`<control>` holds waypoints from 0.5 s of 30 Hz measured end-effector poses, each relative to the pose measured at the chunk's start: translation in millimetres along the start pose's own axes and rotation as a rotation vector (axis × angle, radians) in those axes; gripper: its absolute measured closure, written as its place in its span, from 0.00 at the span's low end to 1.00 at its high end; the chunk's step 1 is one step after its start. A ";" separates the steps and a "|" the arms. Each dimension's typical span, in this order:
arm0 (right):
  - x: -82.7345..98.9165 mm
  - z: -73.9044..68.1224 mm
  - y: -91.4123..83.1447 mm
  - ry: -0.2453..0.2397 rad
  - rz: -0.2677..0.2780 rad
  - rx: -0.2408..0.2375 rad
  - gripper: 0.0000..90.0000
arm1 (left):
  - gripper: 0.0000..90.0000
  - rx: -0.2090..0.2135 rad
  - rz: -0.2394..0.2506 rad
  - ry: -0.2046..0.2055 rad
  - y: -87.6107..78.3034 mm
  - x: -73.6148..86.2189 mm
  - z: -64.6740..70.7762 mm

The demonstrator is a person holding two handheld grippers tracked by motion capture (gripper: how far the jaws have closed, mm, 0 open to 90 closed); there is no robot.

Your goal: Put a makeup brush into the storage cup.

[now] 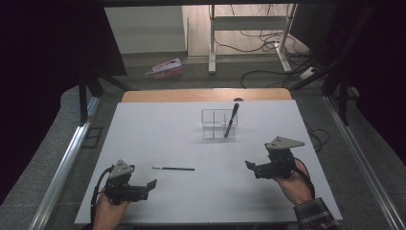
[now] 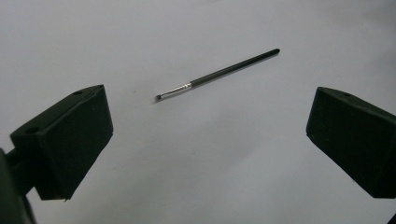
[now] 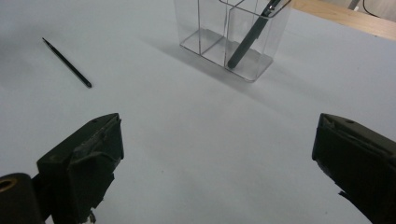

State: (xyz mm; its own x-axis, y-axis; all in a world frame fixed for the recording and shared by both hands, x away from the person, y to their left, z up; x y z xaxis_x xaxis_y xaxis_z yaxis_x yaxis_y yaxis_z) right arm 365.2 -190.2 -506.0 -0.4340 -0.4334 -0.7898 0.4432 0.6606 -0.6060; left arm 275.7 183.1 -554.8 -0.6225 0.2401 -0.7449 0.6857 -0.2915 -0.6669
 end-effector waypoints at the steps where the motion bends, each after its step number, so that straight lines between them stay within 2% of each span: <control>1: 1.2 0.1 -0.9 -0.002 -0.002 0.003 0.02 | 0.01 0.000 0.000 0.000 0.0 0.0 0.0; 15: 14.6 -3.4 -11.6 -0.002 -0.011 0.012 0.02 | 0.01 -0.020 -0.002 0.021 0.6 0.7 -0.5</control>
State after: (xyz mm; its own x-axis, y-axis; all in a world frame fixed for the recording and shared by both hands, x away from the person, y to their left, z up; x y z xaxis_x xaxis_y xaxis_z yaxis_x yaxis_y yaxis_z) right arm 351.0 -202.1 -510.2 -0.4372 -0.4421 -0.7832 0.4476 0.6483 -0.6159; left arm 275.8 183.6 -555.7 -0.6160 0.2599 -0.7436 0.6922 -0.2721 -0.6685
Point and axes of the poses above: each handheld gripper's, and its own axes: y roughly forward along the jaws, x roughly out of its underside, z roughly to its right, the point moved 9 cm from there along y, roughly forward along the jaws, and after that the axes turned 10 degrees about -x, right-handed, at the moved point
